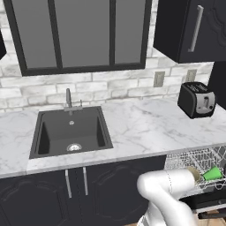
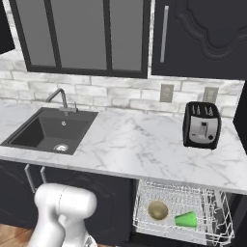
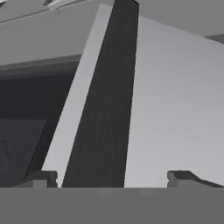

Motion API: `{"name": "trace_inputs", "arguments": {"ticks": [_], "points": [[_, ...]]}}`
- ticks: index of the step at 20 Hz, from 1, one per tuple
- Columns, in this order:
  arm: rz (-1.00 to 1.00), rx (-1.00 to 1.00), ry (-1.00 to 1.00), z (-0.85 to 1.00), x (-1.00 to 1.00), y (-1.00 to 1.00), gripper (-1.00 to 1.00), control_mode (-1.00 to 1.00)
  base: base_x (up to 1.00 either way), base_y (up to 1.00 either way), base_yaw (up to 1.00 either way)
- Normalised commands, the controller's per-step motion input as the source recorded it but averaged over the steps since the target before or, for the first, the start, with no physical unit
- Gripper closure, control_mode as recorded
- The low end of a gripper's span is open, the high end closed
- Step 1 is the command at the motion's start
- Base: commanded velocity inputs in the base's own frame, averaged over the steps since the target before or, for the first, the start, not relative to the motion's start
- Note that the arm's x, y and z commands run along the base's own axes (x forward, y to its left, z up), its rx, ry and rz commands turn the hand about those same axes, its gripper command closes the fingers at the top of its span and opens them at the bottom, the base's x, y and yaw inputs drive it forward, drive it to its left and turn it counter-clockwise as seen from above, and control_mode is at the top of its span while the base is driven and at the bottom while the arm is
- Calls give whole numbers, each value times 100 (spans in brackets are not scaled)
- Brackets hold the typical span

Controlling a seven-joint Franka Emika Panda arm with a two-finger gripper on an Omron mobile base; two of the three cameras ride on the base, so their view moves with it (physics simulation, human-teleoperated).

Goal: Pick up the cup and bowl from the counter, place them in the dishwasher, and close the dishwasher door.

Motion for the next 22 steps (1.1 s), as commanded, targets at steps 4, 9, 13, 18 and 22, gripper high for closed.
{"name": "trace_inputs", "arguments": {"ticks": [4,9,13,18,22], "points": [[0,0,-31,87,100,44,-100,-100,0,0,0],[0,-6,-27,65,100,54,-100,-100,0,0,0],[0,-13,-21,22,100,54,-100,-100,0,0,0],[0,-18,-22,1,100,43,-100,-100,0,0,0],[0,-19,-22,2,100,38,-100,-100,0,0,0]]}}
